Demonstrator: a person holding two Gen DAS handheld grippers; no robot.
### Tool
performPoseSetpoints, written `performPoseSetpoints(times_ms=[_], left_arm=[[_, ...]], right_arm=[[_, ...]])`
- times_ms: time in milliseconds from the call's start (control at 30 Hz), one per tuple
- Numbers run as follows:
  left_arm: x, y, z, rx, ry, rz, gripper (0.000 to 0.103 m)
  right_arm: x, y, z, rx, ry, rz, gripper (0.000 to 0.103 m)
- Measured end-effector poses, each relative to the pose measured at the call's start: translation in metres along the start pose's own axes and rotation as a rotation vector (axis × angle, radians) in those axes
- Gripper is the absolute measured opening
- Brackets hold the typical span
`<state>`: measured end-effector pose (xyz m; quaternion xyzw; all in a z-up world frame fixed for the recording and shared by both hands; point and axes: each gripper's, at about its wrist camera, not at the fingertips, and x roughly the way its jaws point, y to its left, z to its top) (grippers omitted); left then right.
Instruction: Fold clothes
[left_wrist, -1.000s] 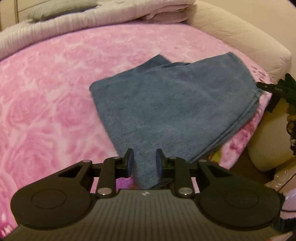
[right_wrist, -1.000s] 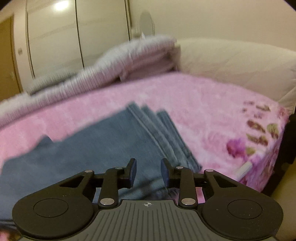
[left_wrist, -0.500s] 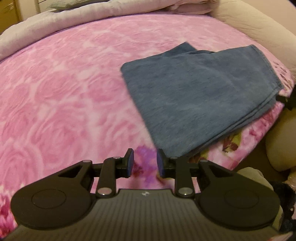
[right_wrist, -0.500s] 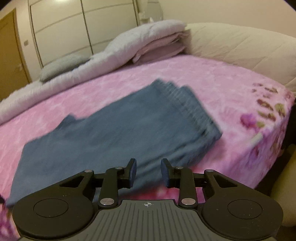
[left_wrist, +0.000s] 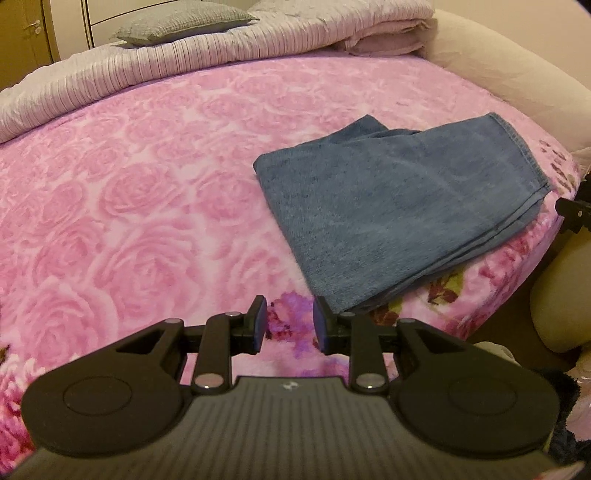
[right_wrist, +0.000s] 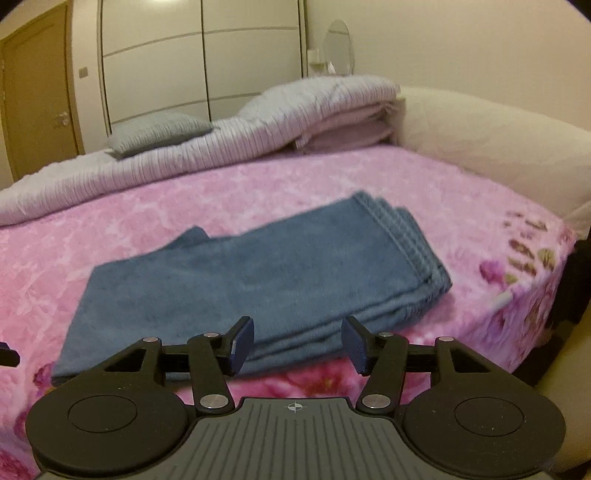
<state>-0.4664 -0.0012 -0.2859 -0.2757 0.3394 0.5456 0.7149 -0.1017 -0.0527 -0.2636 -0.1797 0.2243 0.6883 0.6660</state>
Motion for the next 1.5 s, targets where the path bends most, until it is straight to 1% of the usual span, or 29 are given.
performPoseSetpoints(times_ms=[100,200,267,333,467,633,733,867,933,1233,1267,1333,1367,1467,1500], left_arm=[[-0.002,0.005,-0.004,-0.025,-0.001,-0.015,0.024],[-0.001,0.016,-0.011,-0.072,0.01,-0.038,0.024],[0.001,0.024,-0.016,-0.1,0.027,-0.042,0.024],[0.004,0.031,-0.021,-0.119,0.044,-0.041,0.024],[0.01,0.039,-0.025,-0.132,0.067,-0.048,0.024],[0.02,0.05,-0.028,-0.166,0.084,-0.084,0.024],[0.027,0.057,-0.028,-0.188,0.096,-0.104,0.024],[0.037,0.062,-0.024,-0.199,0.101,-0.12,0.023],[0.041,0.062,-0.022,-0.197,0.102,-0.127,0.024],[0.053,0.07,-0.018,-0.233,0.105,-0.149,0.023],[0.053,0.071,-0.017,-0.239,0.105,-0.148,0.023],[0.052,0.071,-0.014,-0.243,0.103,-0.14,0.023],[0.052,0.071,-0.012,-0.241,0.1,-0.133,0.023],[0.047,0.07,-0.005,-0.236,0.079,-0.127,0.023],[0.046,0.069,-0.002,-0.234,0.071,-0.126,0.023]], right_arm=[[-0.005,0.01,0.002,-0.036,-0.021,0.026,0.056],[-0.009,0.026,0.0,-0.119,-0.043,0.066,0.056],[-0.01,0.045,-0.005,-0.215,-0.05,0.114,0.056],[-0.008,0.069,-0.014,-0.341,-0.049,0.167,0.056],[0.002,0.118,-0.038,-0.574,-0.034,0.263,0.056],[0.024,0.161,-0.062,-0.752,0.015,0.33,0.056],[0.033,0.175,-0.077,-0.862,0.013,0.337,0.056],[0.046,0.191,-0.098,-1.043,-0.022,0.305,0.056],[0.054,0.195,-0.105,-1.097,-0.045,0.29,0.056],[0.087,0.21,-0.128,-1.183,-0.165,0.279,0.056],[0.091,0.211,-0.131,-1.193,-0.179,0.277,0.049],[0.098,0.214,-0.136,-1.211,-0.205,0.275,0.032],[0.098,0.211,-0.129,-1.157,-0.21,0.289,0.022],[0.093,0.196,-0.098,-0.907,-0.212,0.348,0.017],[0.09,0.187,-0.083,-0.793,-0.203,0.373,0.017]])
